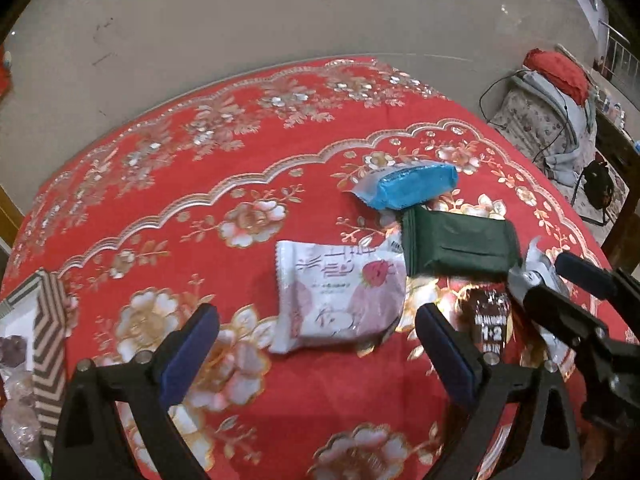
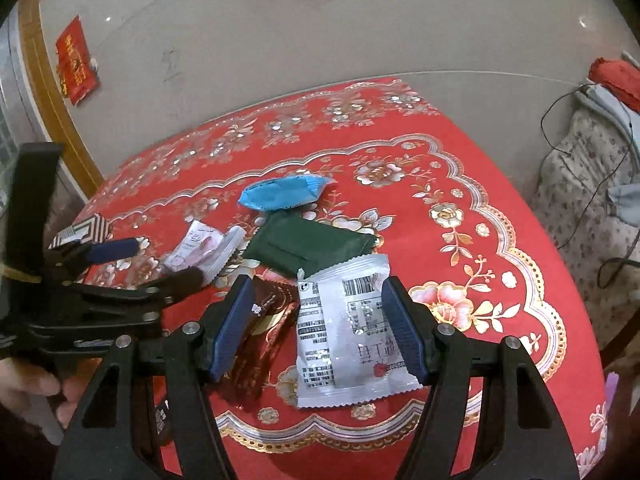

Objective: Organize snacks
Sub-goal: 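Grasp the pink cartoon pastry bag with the left tool while the right tool grasps the silver packet, then carry the pastry bag and silver packet into the white tray and release both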

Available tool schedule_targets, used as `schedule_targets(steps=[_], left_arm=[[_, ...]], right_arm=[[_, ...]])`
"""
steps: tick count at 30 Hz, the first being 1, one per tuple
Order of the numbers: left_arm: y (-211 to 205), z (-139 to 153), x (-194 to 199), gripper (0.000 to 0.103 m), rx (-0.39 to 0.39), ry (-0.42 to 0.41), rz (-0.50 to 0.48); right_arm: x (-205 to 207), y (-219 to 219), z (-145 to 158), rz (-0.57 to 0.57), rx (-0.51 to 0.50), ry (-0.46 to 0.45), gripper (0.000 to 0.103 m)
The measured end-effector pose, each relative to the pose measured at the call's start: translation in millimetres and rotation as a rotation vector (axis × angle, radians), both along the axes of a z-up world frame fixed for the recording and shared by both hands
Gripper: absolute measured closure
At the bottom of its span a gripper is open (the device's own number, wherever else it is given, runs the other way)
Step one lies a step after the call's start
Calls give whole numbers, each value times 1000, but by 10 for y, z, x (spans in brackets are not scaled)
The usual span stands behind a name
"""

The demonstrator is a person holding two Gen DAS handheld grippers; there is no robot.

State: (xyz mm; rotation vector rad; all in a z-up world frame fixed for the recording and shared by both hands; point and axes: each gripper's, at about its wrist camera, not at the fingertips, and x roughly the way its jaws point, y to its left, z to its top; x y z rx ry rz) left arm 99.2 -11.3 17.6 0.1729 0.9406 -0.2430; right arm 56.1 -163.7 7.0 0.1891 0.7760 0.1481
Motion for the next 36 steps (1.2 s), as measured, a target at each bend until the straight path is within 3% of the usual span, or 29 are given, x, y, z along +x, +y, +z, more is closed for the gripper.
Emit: schedule_targets(steps=[6,9,14,19,31,36], left_arm=[[-26,-123,72,2,-31,15,2],[8,-109,77,7,-44,9,9],[24,-86,58,23,-48,-16,16],[-20,-60,2,48,-51,-48,-10],[243,101,-106,49,-191,-70,25],[413,302,-330,49,-235,-89,27]], right_arm=[[38,-13,-57,-20,-16,55,36],[91,-16,-93,-23,-9,81,36],[86,12,-95,-27,-34,87,36],[84,-6,-95,-30,-27,85,49],[-81,-54,66,-9,58,-56,50],[-148,-1,129,10,33,-100,50]])
